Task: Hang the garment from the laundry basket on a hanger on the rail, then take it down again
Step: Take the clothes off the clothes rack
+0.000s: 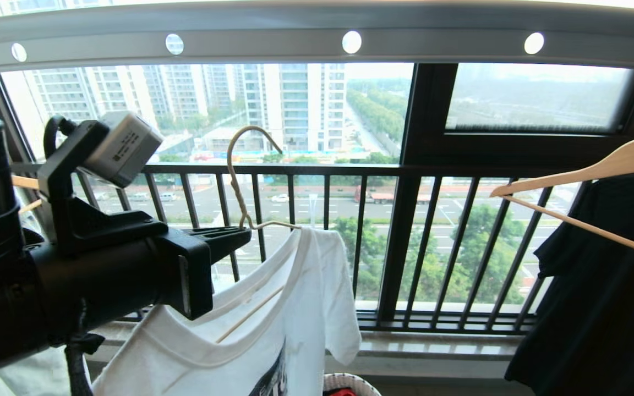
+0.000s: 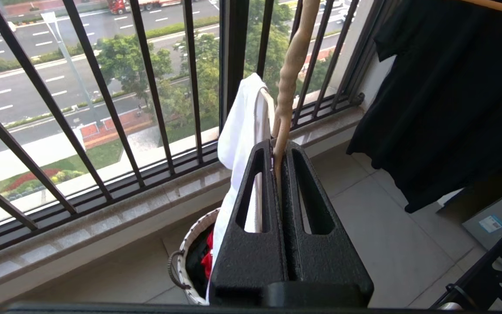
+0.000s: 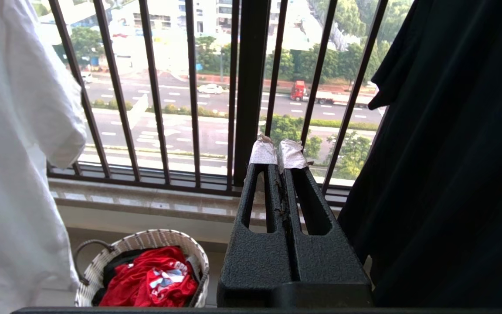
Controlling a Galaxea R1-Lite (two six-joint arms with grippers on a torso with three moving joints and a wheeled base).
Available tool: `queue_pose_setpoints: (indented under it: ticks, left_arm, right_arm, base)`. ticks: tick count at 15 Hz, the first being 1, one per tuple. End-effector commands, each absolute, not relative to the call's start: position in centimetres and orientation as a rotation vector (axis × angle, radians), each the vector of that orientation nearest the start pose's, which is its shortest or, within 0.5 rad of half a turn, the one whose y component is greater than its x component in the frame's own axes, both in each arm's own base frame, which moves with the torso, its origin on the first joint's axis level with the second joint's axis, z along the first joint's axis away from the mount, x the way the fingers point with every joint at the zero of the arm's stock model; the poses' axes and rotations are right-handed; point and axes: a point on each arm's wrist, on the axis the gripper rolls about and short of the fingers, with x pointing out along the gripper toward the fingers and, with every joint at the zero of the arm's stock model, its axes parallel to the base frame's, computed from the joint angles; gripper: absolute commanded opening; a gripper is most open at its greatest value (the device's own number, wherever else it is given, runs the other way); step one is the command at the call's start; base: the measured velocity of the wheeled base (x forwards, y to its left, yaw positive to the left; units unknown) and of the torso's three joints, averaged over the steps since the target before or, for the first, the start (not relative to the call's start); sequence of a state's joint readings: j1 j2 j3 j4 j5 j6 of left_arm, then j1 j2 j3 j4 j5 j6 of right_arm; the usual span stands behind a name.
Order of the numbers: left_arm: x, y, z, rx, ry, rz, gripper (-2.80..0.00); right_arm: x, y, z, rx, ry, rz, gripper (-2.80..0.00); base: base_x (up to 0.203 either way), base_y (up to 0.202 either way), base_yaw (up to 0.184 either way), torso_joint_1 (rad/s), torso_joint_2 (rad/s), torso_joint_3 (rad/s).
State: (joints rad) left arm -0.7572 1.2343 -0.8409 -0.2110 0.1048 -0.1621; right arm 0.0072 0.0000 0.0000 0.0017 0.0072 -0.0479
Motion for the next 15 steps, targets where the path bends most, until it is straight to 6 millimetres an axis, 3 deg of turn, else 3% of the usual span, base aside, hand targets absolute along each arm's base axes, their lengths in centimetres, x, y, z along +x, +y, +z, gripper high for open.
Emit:
queue_pose_setpoints:
  ticks: [1,5,10,15]
  left_arm:
    - [15.5,-14.2,25.7,-0.062,0.273,-0.637,-2.80]
    - [16.6,-15.0,24.1,-0.043,0.339,-0.634,-2.80]
    - [16.5,-14.9,24.4,-0.054,0.319,-0.637,-2.80]
    - [15.8,-14.3,25.4,-0.070,0.277,-0.643,-2.80]
  right_arm:
    - [-2.3,0.0,7.5,-0.048,0.003,0.014,-2.80]
    - [-2.3,0.0,7.5,-0.040,0.003,0.013,-2.80]
    - [-2.3,0.0,7.5,-0.034,0.002,0.010,-2.80]
    - [-3.6,-0.1,12.0,-0.024,-0.098,-0.022,-2.80]
  base:
    - [0.000,0.000,0.000,0.000,0.00,0.000]
    - [0.000,0.000,0.000,0.000,0.00,0.000]
    - [0.000,0.000,0.000,0.000,0.00,0.000]
    - [0.000,0.000,0.000,0.000,0.00,0.000]
